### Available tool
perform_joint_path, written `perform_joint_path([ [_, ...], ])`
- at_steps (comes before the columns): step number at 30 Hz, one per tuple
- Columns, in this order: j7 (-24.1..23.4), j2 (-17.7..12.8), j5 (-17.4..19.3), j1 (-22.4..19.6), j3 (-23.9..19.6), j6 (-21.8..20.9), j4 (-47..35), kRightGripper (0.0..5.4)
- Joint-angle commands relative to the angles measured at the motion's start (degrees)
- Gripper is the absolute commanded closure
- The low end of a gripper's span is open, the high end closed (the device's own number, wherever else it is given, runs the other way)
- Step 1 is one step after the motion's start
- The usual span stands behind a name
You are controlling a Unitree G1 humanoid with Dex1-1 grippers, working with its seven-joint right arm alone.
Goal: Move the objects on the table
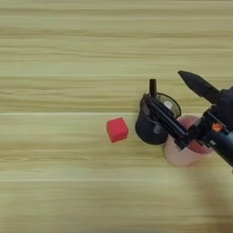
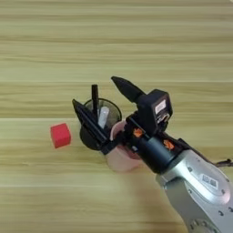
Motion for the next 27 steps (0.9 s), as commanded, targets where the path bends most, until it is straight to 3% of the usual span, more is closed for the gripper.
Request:
perform_joint_path([
  [1,1.7,-2.3,-0.3,1.0,-0.5,-5.6,-2.3,0.03],
  [8,5.4,-4.6,-1.3,7.8,1.9,-10.7,-2.4,0.03],
  [16,8.3,-4.8,-5.7,14.6,7.0,-11.8,-1.9,0.03],
  [27,10.1,-4.2,-13.9,17.9,14.2,-14.9,1.9,0.03],
])
